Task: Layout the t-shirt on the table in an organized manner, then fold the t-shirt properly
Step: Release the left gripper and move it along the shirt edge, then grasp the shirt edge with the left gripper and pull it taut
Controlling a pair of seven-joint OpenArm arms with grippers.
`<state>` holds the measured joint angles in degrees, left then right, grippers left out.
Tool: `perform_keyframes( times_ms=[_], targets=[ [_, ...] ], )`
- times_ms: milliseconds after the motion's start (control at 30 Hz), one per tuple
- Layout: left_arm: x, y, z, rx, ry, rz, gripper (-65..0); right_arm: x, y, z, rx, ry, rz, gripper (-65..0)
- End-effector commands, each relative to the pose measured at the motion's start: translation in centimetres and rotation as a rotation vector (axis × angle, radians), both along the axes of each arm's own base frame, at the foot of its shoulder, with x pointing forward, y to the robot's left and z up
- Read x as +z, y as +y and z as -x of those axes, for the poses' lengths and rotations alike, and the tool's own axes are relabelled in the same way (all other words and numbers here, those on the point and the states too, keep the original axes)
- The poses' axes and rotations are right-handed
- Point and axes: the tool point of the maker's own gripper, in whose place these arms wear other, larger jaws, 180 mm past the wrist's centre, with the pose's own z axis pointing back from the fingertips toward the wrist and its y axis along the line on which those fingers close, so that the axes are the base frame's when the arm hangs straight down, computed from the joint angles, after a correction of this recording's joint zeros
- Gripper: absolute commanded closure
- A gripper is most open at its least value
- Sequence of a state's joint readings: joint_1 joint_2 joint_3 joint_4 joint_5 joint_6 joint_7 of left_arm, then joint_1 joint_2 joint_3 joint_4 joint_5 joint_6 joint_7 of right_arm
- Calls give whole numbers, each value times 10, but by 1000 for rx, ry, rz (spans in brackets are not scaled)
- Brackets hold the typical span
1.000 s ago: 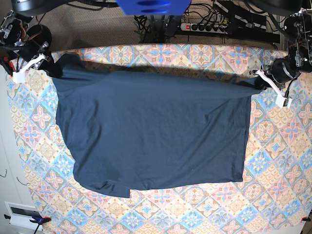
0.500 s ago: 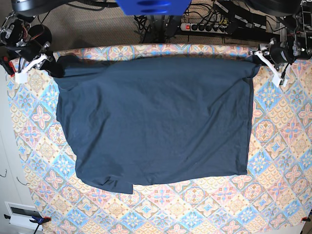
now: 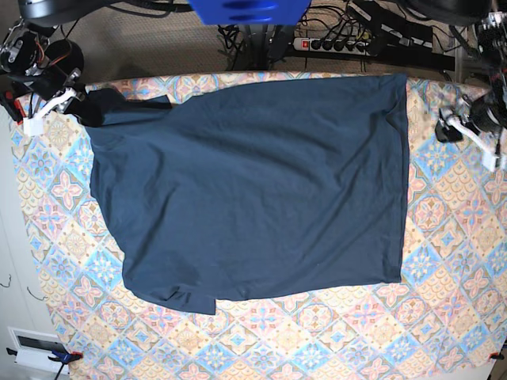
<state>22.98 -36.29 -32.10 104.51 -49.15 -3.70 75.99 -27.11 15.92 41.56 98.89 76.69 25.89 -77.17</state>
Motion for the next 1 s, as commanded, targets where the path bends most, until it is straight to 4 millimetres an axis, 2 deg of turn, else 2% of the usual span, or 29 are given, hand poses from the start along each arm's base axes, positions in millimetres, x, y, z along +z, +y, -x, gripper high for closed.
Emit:
perform_keyframes(
  times_ms=[0,100,200,267,333,500,733,967],
  targets=[
    [14,-6,-24,-7,-85,45,-471,11,-5,-5,1,-39,15,-6],
    [6,-6,-56,72,-132,152,-471,11,-6,-5,-1,-40,16,-6],
    [-14,-36,-86,44,-103,251,-471,11,-6,-5,-1,-40,16,-6],
    [-27,-62,-92,-14,-61,278,-471,11,-6,-5,-2,-39,15,-6],
    [-36,-82,-91,-68,-31,287,-471,11,-6,-6,-4,-39,15,-6],
    [-45,-106,-89,-92,-13,329,-470,15,-9,-10,-27,-67,16,-6],
    [-58,-111,-73,-91,30,346,-470,15,-9,-11,-28,-69,15,-6],
    [-47,-118,-62,-139,7,310,-469,4,-15,-5,-20,-13,85,-6]
  ],
)
